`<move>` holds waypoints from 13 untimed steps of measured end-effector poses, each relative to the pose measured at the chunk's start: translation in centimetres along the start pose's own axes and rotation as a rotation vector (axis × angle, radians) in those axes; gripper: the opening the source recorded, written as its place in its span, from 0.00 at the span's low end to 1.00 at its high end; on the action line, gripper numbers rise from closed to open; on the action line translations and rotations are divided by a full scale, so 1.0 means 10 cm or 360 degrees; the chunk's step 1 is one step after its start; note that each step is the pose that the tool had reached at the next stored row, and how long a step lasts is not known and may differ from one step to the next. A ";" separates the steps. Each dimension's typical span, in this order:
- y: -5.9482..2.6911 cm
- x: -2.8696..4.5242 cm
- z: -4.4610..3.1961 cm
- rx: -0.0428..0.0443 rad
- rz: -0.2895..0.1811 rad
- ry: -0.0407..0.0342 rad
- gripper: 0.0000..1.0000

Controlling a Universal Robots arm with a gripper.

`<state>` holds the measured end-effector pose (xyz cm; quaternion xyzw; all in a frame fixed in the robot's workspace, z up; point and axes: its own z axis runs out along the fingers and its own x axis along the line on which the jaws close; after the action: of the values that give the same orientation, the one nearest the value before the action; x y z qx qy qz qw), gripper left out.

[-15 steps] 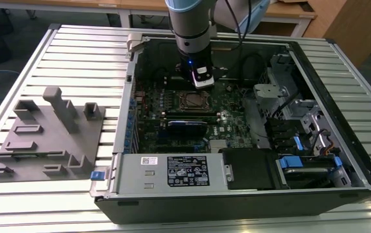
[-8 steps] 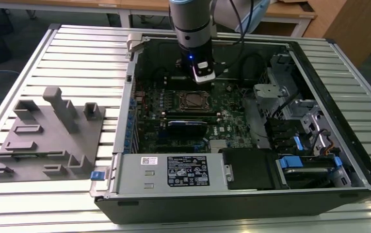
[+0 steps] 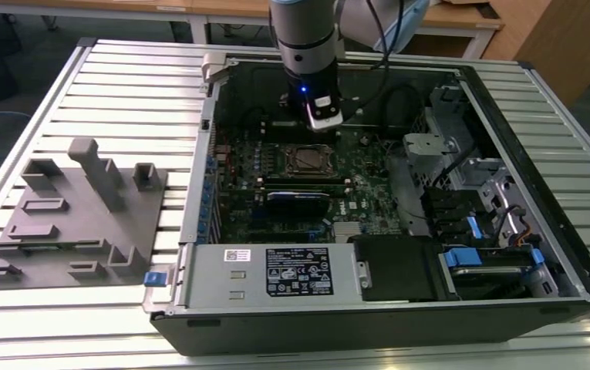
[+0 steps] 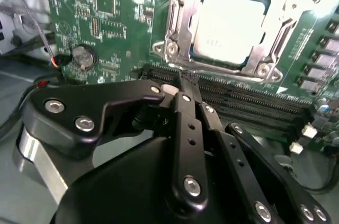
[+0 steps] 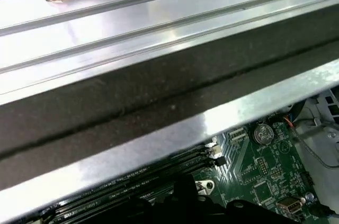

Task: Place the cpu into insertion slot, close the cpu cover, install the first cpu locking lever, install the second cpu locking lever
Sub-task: 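Install the first cpu locking lever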

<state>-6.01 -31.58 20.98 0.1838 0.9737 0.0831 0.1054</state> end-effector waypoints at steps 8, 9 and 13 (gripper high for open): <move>0.001 -0.005 0.002 0.0159 -0.0033 -0.0018 0.10; 0.001 -0.005 0.001 0.0159 -0.0033 -0.0017 0.10; 0.002 -0.009 0.007 0.0177 -0.0029 0.0030 0.10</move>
<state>-5.90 -31.58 20.93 0.1797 0.9795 0.0295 0.0867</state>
